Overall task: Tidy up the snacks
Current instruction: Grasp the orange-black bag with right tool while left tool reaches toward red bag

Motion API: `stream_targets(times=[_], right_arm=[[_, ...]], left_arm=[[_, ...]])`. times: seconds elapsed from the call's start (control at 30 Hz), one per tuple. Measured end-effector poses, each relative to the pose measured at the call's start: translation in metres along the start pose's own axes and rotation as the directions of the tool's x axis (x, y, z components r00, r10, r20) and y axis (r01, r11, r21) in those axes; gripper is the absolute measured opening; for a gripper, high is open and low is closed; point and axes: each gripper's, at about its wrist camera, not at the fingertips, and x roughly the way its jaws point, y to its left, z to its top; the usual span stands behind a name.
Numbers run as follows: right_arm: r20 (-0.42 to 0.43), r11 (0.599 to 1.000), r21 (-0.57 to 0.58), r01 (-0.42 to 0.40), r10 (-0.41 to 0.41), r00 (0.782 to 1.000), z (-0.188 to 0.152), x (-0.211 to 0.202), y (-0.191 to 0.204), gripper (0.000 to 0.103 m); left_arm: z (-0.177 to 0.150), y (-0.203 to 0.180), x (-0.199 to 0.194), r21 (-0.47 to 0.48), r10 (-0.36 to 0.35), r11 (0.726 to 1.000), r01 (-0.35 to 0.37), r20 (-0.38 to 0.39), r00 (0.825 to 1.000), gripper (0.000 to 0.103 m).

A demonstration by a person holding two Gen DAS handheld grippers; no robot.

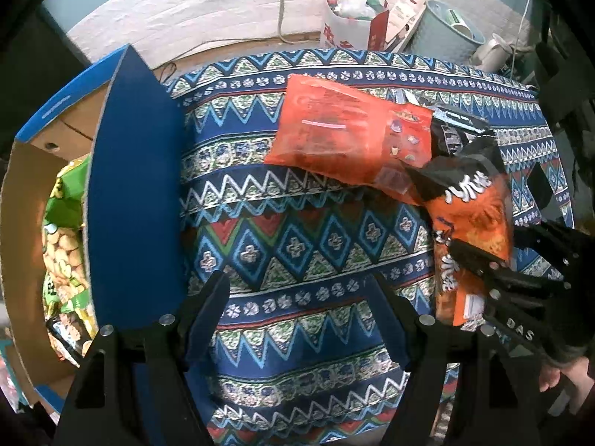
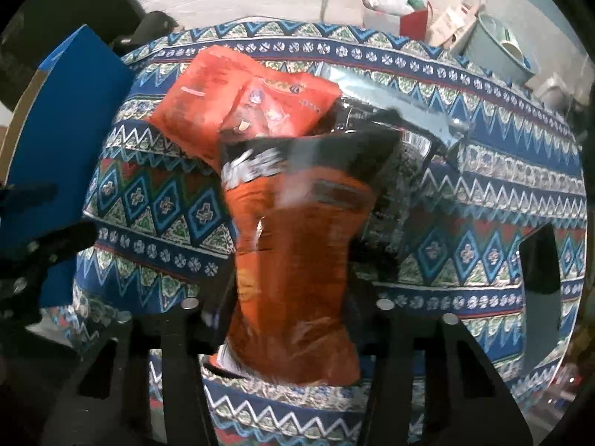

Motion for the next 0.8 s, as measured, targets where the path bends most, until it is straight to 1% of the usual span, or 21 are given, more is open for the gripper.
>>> stream_targets(times=[0.13, 0.27, 0.5, 0.63, 0.8], right_arm=[[0.022, 1.000, 0.011, 0.006, -0.007, 1.000, -0.004, -0.011, -0.017, 0.046], [0.044, 0.999, 0.048, 0.008, -0.010, 0.999, -0.005, -0.022, -0.041, 0.046], [0.091, 0.995, 0.088, 0.054, -0.062, 0.994, 0.005, -0.038, -0.074, 0.046], [0.090, 0.990, 0.109, 0.088, -0.098, 0.991, 0.010, -0.038, -0.092, 0.046], [0.072, 0.987, 0.133, 0.092, -0.102, 0.992, 0.013, -0.027, -0.103, 0.046]], left_arm=[[0.008, -0.008, 0.002, -0.003, -0.009, 1.000, 0.009, -0.006, 1.000, 0.077], [0.019, -0.016, 0.003, -0.012, -0.013, 1.000, 0.013, 0.000, 1.000, 0.077], [0.039, -0.023, 0.012, -0.069, -0.028, 0.997, 0.028, -0.007, 1.000, 0.079], [0.049, -0.025, 0.023, -0.114, -0.028, 0.993, 0.026, -0.022, 0.999, 0.079], [0.064, -0.031, 0.040, -0.151, -0.047, 0.988, 0.037, -0.063, 0.997, 0.079]])
